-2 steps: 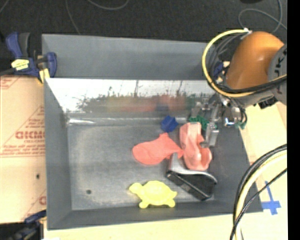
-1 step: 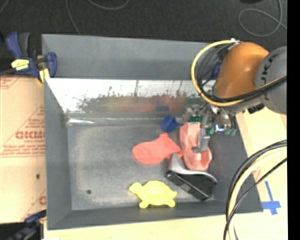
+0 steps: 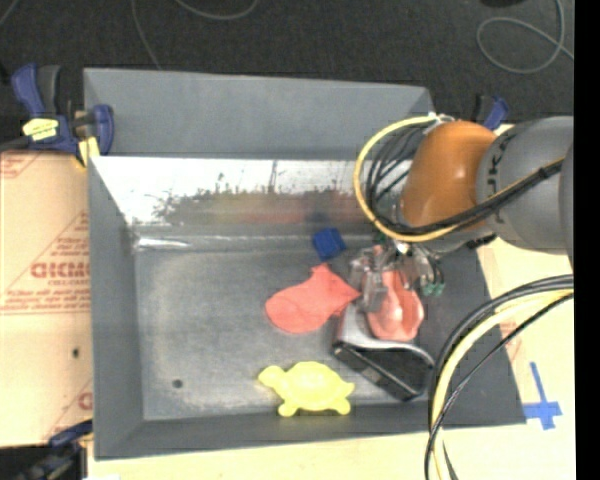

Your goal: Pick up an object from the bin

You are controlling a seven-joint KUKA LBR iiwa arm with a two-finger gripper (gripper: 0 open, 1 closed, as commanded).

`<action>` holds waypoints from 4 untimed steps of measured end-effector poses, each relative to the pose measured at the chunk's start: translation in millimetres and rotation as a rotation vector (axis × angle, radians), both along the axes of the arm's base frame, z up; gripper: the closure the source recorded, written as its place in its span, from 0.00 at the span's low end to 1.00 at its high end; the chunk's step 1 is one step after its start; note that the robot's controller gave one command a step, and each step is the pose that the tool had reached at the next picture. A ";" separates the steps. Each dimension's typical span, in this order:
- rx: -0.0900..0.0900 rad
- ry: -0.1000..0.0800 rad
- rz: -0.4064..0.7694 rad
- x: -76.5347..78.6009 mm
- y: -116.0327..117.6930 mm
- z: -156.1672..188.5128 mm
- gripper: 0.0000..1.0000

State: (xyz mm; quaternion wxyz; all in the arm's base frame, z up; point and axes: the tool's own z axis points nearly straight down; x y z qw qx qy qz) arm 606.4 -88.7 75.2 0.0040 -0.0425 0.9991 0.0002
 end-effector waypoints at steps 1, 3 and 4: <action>0.000 0.000 0.000 0.0 0.0 0.0 1.00; -0.002 -0.007 0.007 -9.3 -2.3 30.6 1.00; -0.003 -0.002 0.062 -2.5 4.6 224.1 1.00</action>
Offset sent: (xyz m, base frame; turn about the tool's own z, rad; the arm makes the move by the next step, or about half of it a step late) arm -0.0167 0.0036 0.0300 -0.0252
